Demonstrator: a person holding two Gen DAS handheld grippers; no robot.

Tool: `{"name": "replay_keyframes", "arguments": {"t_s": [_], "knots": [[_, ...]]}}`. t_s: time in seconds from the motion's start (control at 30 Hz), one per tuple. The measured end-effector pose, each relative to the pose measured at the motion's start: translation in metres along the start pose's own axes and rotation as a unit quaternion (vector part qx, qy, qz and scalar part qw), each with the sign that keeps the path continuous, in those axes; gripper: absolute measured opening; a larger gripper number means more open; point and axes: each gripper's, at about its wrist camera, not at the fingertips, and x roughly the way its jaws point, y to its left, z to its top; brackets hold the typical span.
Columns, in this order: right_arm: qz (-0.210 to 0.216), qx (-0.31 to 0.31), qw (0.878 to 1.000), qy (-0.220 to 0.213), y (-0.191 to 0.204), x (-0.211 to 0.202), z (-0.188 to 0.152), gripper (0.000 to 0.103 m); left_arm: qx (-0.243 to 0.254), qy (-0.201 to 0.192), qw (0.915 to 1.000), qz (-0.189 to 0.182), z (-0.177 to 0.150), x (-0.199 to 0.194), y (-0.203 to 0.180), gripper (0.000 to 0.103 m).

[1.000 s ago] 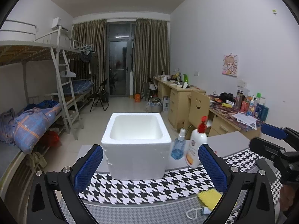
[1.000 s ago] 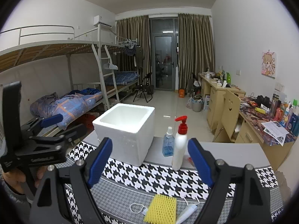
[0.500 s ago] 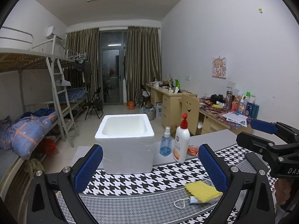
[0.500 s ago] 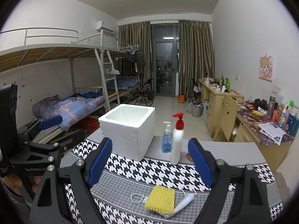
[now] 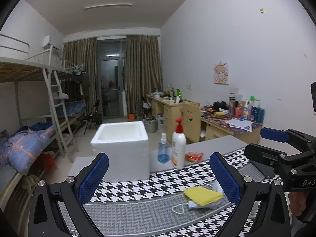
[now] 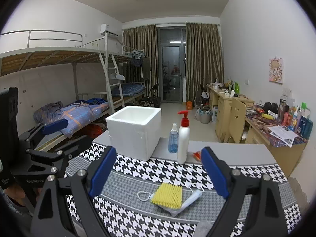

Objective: Organize soft objects
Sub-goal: 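Move both grippers away from the foam box toward the grey sock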

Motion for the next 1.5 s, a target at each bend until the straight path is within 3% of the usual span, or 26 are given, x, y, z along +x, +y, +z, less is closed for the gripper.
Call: {"name": "replay_keyframes", "arguments": {"t_s": [0.27, 0.93, 1.5], "knots": [[-0.02, 0.009, 1.0, -0.006, -0.006, -0.015, -0.016, 0.091, 0.01, -0.007, 0.9999, -0.004, -0.013, -0.004, -0.013, 0.102], [-0.047, 0.045, 0.998, 0.012, -0.033, -0.027, -0.048, 0.091, 0.011, 0.016, 0.9989, -0.042, -0.032, 0.008, -0.036, 0.102], [-0.083, 0.069, 0.993, 0.04, -0.055, -0.031, -0.077, 0.091, 0.034, 0.034, 0.9942, -0.096, -0.049, 0.019, -0.07, 0.102]]}}
